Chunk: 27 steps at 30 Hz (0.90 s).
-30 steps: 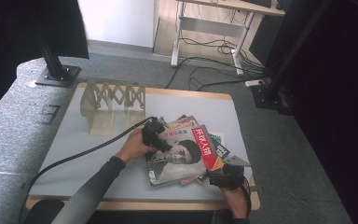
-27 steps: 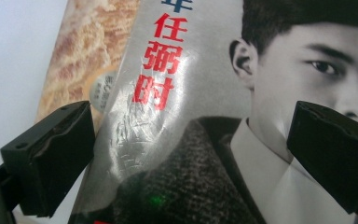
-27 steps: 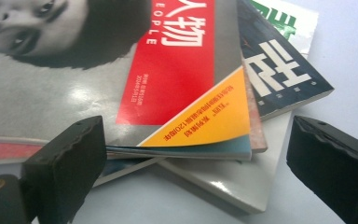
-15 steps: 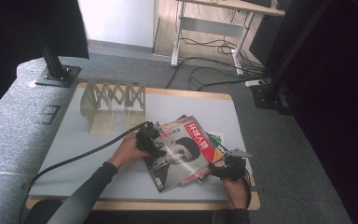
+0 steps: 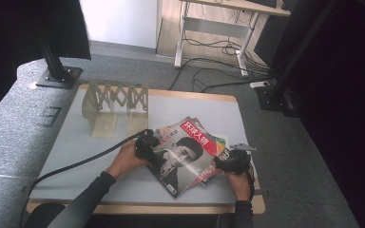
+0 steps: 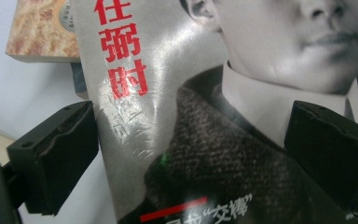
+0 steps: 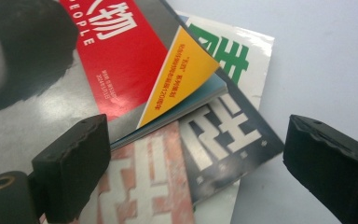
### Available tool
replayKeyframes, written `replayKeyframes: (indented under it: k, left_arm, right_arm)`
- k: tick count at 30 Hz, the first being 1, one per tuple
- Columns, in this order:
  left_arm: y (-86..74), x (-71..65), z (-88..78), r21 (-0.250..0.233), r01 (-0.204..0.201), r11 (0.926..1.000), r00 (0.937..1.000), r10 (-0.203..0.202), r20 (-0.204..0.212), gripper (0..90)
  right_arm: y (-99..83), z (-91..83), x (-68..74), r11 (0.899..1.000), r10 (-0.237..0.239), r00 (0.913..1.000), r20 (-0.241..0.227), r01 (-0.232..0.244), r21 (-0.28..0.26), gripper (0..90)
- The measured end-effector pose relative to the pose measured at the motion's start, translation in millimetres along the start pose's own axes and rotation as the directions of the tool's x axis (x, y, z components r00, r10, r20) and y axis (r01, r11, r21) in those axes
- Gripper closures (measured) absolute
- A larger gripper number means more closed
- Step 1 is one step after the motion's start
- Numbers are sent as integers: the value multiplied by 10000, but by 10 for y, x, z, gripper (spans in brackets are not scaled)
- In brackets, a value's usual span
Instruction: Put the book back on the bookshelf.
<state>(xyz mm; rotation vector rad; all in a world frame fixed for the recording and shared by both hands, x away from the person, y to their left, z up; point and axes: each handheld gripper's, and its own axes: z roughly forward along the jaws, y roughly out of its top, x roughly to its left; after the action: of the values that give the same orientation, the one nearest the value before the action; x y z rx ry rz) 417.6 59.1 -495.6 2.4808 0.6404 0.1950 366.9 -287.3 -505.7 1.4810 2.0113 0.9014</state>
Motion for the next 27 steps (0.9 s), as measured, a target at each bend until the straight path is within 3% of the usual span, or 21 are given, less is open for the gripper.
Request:
replayKeyframes:
  k: [9,19,21,27]
  left_arm:
    - [-107,-88,-42,-157,-19,9999,10000,19,15,64]
    - [-235,-282,-60,-331,-5,9995,10000,2,-82,65]
    - [-280,-357,-59,-494,-4,9988,9998,-5,-182,66]
    - [-309,-381,-70,-743,72,9972,9997,-89,-220,85]
  right_arm:
    - [128,143,-68,9999,171,9997,162,-171,0,80]
    - [321,312,-76,10000,-13,9994,351,11,56,126]
    - [347,343,-87,10000,20,9995,320,-22,65,127]
    - [398,361,-135,9998,49,10000,50,-50,183,129]
